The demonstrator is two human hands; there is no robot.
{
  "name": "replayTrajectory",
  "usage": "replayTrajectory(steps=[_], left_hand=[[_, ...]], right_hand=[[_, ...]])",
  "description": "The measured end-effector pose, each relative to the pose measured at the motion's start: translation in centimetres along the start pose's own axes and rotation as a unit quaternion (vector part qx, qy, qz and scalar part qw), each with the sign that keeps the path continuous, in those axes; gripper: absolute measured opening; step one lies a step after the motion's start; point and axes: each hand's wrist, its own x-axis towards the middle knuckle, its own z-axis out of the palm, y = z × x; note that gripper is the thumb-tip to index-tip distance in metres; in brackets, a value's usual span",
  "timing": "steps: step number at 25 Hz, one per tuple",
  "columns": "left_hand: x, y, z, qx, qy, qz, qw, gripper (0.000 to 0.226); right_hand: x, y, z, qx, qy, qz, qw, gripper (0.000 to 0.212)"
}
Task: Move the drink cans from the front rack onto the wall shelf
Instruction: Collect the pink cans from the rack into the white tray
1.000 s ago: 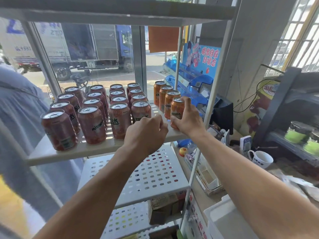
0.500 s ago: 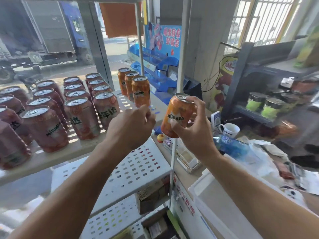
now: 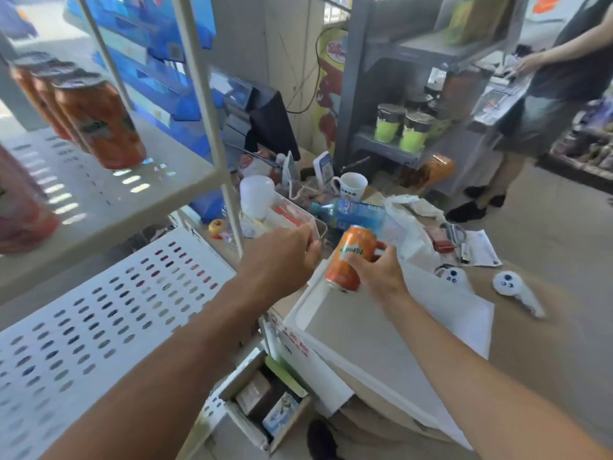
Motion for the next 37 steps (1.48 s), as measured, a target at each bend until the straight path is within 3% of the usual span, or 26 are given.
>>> replayTrajectory(steps=[8,22,27,32,37], left_hand=[[5.8,1.1,8.0,0.018,-0.115,-0.012,0.993,0.031],[8.5,-0.2,10.4,0.015,-0.150,-0.040,0.988,0.030],[8.0,-0.4,10.4,0.001,-0.153,-0.047,0.987,0.030],[6.8,-0.7,9.2,-0.009,-0.126,-0.047,0.991,0.031],[4.5,-2.1,4.9,-0.037,-0.079,-0.094,0.992,0.029]], right_hand=[[7.2,10.9,2.4,-0.058,-0.004,0.194,0.979,0.065],[11.0,13.3,4.3,-0.072,-0.011,0.206,0.976,0.074],[10.3,13.1,3.8,-0.068,-0.033,0.180,0.981,0.062],[8.6,11.0,2.4,-0.168,-0.059,0.132,0.975,0.060],[5.8,4.5,2.2,-0.253,-0.079,-0.069,0.962,0.051]])
